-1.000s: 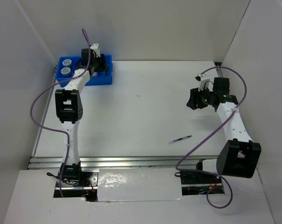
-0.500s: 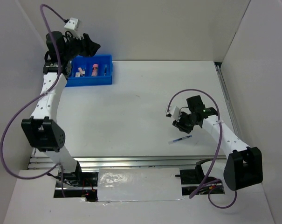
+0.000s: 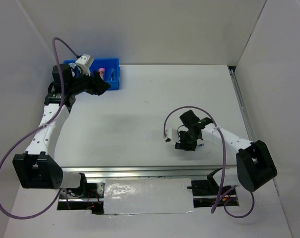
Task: Sort the stationery into containers
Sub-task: Pick up the pen from the center of the board.
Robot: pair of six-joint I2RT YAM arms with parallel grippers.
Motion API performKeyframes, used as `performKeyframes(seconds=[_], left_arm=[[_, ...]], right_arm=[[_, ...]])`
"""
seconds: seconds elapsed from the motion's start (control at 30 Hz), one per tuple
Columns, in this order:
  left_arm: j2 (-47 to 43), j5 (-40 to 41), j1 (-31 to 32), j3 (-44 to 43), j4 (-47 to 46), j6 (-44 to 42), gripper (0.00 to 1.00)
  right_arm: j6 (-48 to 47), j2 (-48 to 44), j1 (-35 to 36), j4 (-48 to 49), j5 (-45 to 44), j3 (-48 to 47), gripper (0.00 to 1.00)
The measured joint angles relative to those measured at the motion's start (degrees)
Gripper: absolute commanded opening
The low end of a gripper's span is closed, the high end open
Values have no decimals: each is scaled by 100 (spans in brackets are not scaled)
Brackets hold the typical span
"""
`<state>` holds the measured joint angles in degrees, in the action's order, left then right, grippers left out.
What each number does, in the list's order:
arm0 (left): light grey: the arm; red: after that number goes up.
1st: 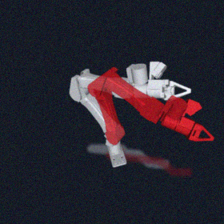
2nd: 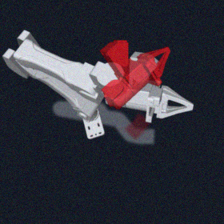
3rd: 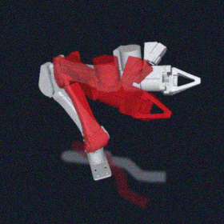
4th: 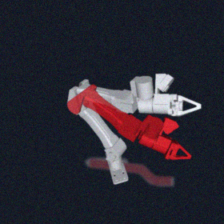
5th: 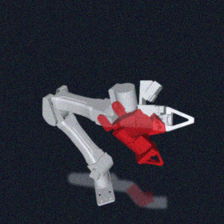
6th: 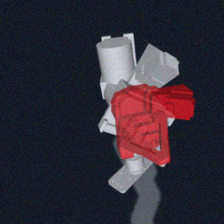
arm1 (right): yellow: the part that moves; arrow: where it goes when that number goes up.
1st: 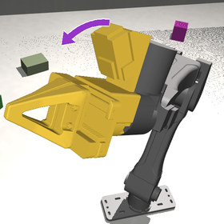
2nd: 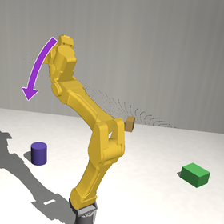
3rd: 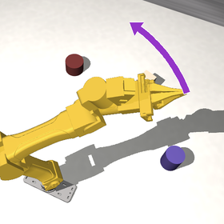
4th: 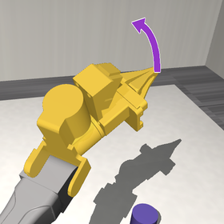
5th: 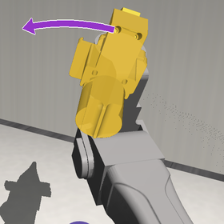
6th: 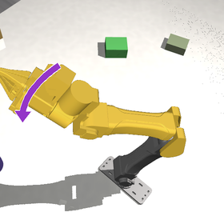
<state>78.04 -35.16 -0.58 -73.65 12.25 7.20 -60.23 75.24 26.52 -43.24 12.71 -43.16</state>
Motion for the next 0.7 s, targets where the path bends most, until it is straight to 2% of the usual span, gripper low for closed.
performKeyframes(seconds=[0.27,0.4,0.57,0.67,0.7], left_arm=[[-319,-72,-15,0,20,2,66],[-319,-76,-15,24,22,2,66],[-315,-79,-22,81,17,9,66],[-313,-87,-50,133,2,33,65],[-313,-105,-70,184,-24,48,65]], right_arm=[[-76,590,260,39,-354,0,52],[-142,708,269,83,-505,0,48],[-282,870,356,114,-627,9,37],[-396,890,404,96,-638,2,21],[-420,898,437,94,-654,-4,10]])
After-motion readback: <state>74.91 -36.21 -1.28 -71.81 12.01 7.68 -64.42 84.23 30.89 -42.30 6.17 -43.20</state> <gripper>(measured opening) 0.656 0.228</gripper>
